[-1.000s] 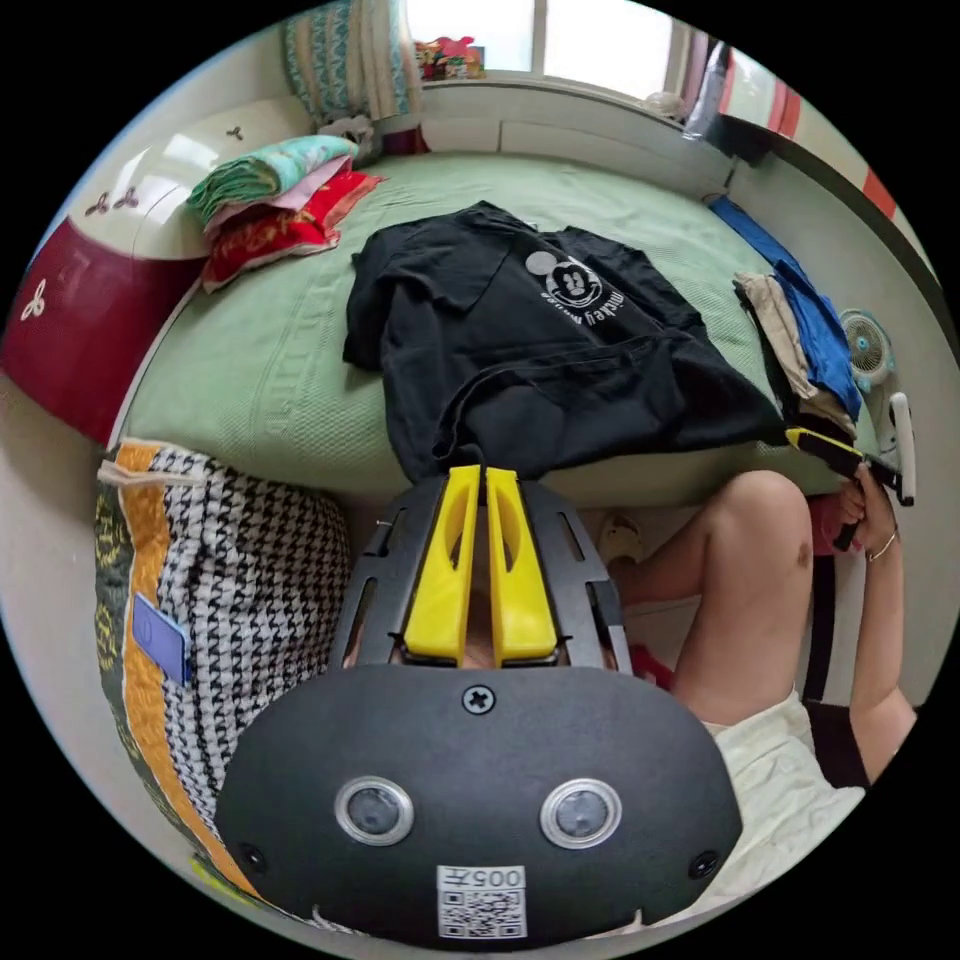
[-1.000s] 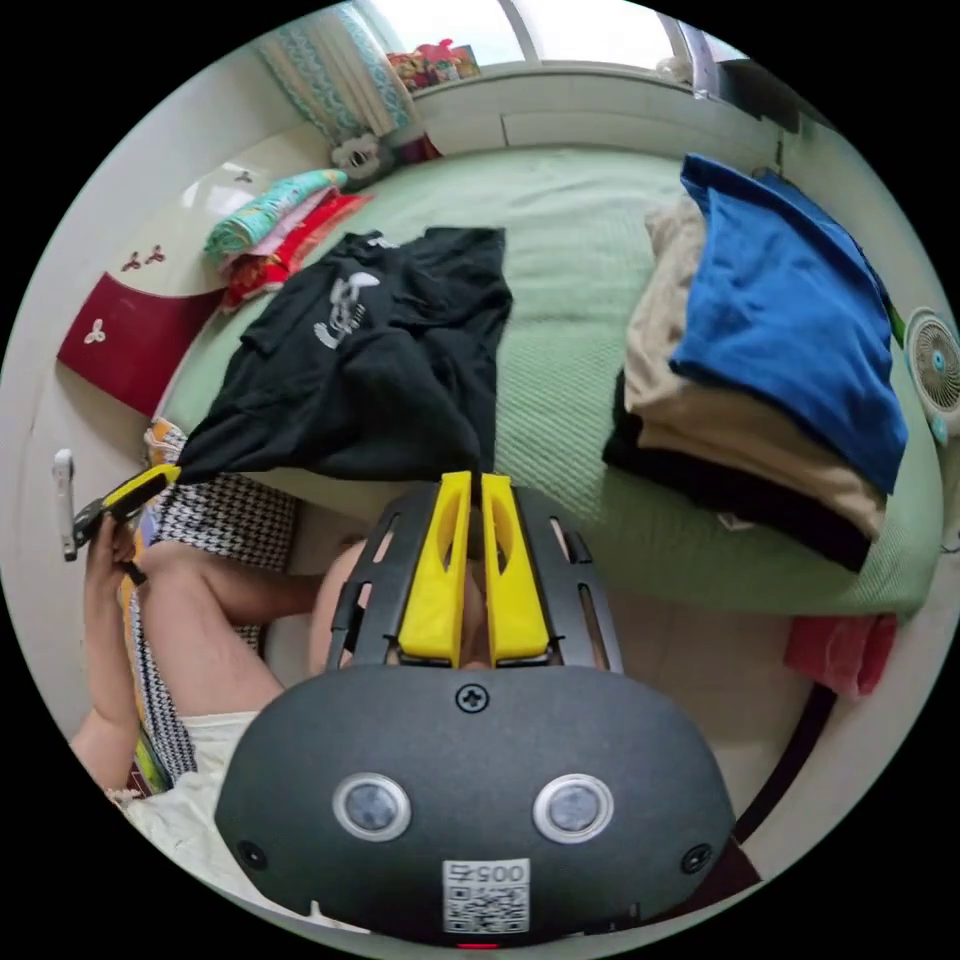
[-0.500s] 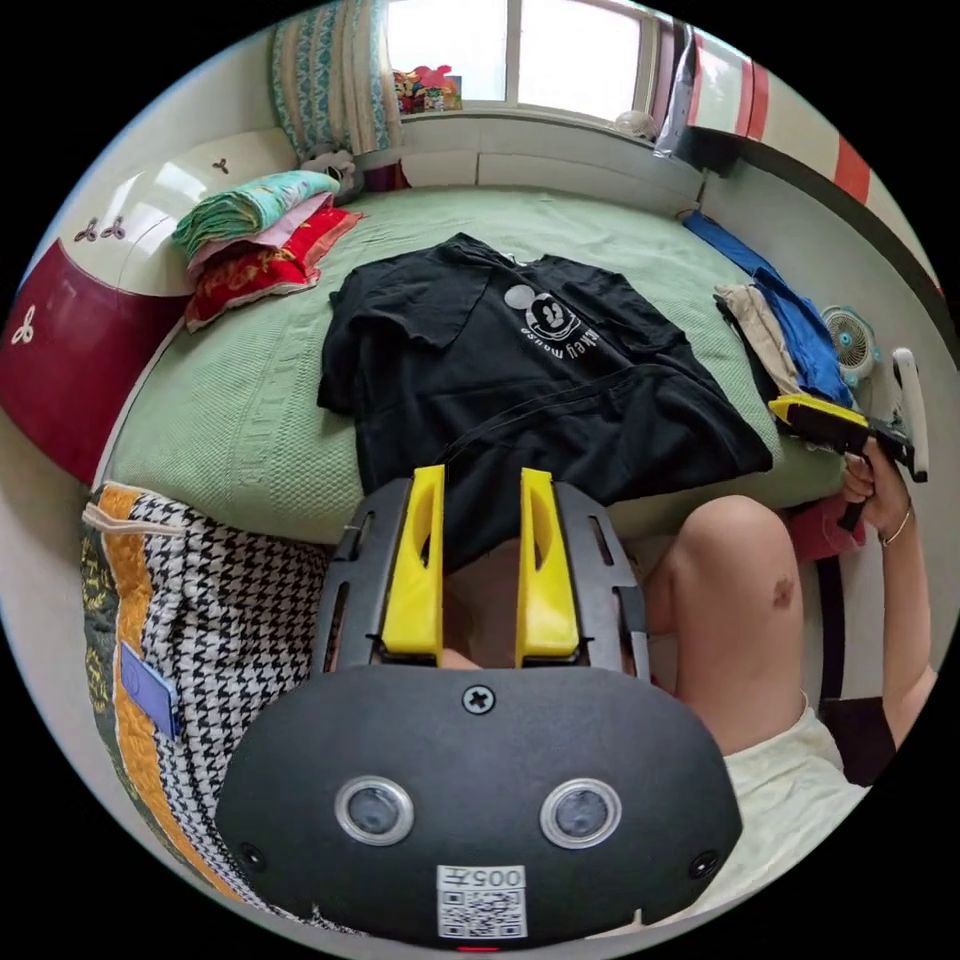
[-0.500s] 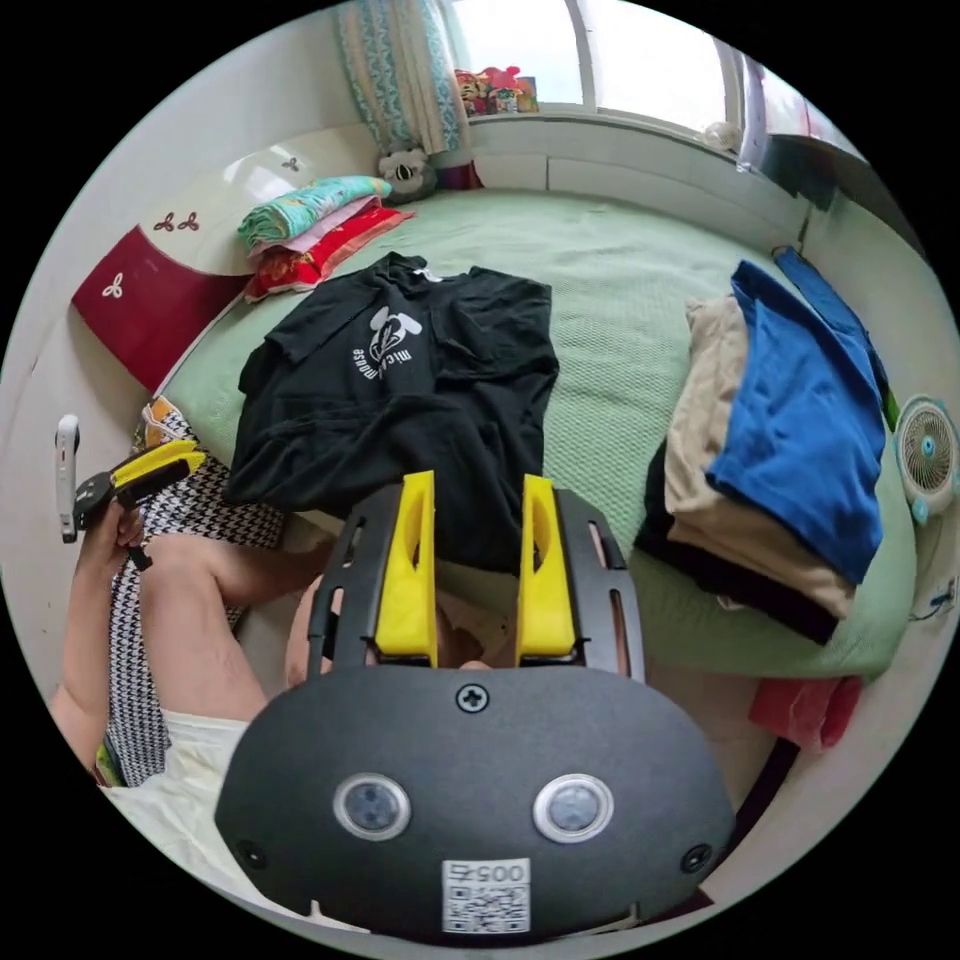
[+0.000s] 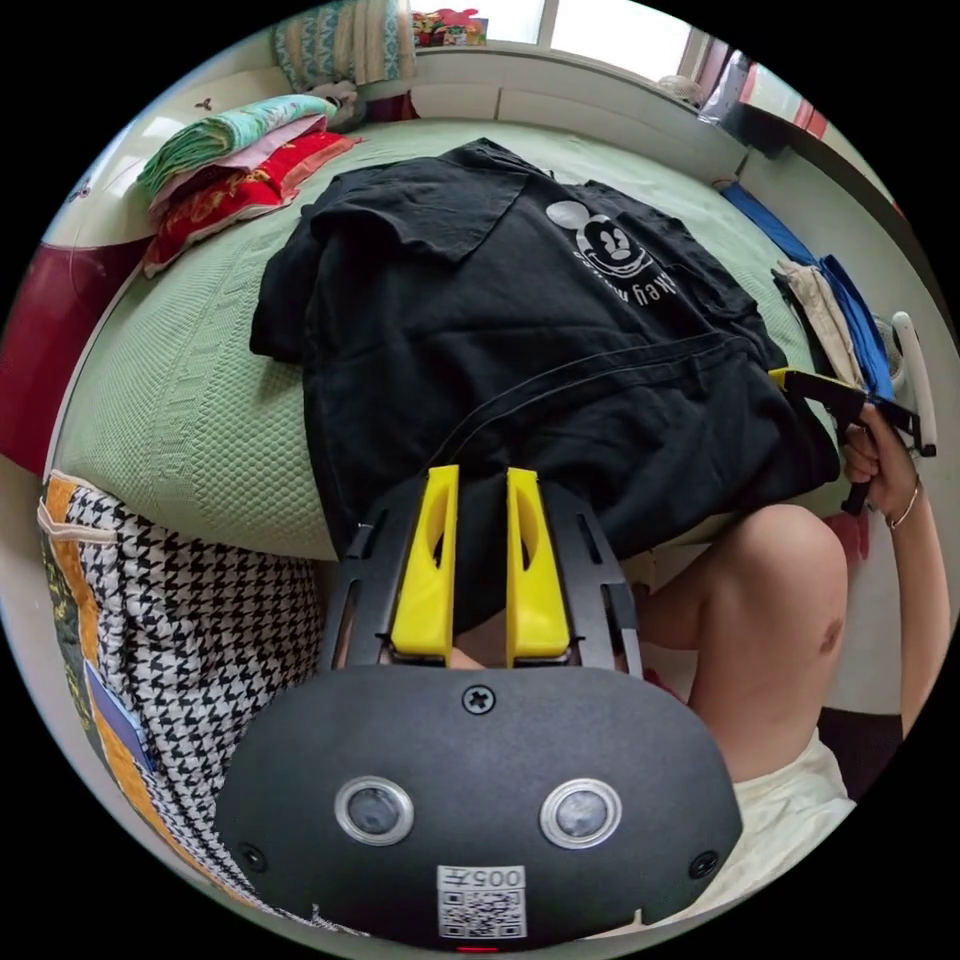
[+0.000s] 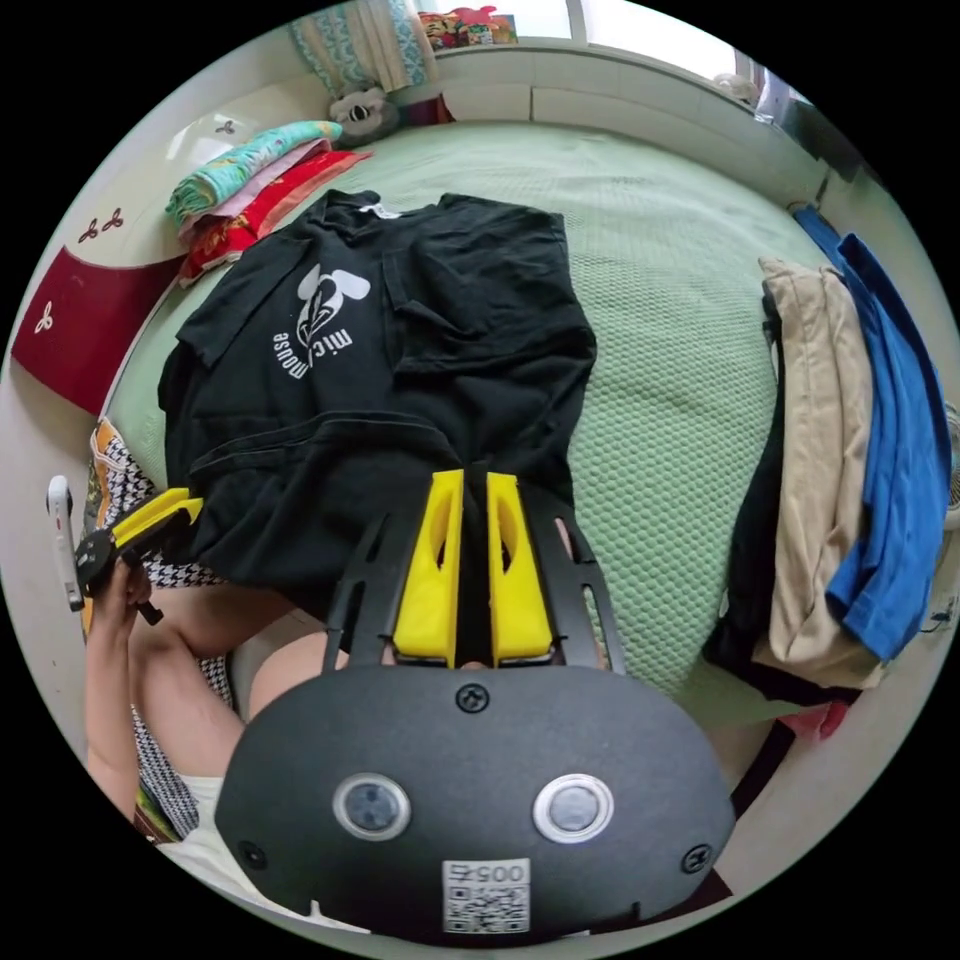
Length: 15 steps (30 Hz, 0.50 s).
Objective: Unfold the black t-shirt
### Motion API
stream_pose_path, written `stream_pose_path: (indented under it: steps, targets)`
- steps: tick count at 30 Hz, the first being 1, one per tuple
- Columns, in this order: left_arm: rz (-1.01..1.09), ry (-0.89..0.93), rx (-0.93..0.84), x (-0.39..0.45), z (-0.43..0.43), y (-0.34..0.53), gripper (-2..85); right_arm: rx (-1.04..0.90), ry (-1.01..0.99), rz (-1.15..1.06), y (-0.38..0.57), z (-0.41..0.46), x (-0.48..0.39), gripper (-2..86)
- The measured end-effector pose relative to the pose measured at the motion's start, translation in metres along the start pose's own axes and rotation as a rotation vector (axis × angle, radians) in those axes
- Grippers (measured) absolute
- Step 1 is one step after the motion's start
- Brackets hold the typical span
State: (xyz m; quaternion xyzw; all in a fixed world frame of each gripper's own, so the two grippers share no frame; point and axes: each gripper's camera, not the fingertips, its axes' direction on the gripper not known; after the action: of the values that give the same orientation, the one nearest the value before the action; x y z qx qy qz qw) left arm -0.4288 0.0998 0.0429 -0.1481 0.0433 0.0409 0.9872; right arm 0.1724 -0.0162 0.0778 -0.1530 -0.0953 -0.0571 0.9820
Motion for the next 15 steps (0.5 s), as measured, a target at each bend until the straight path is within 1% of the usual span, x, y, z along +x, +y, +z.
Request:
stream_pose_path:
  steps: [2,5,11,13,15]
  targets:
    - [0.004,0.022,0.019,-0.001,-0.014,0.007,4.0,0.034,-0.027,0.002,0.006,-0.015,0.002,-1.0]
    - [0.049,0.038,0.082,0.001,-0.047,0.022,1.9,0.105,-0.109,0.01,0.024,-0.055,0.009,-1.5]
    - [0.155,0.068,0.202,0.006,-0.118,0.076,0.7,0.274,-0.214,-0.061,0.098,-0.142,0.019,-1.6]
    - [0.181,0.09,0.2,0.007,-0.129,0.098,0.6,0.313,-0.275,-0.072,0.13,-0.158,0.026,-1.6]
    - [0.208,0.106,0.158,0.009,-0.13,0.119,0.6,0.328,-0.322,-0.076,0.172,-0.166,0.035,-1.4]
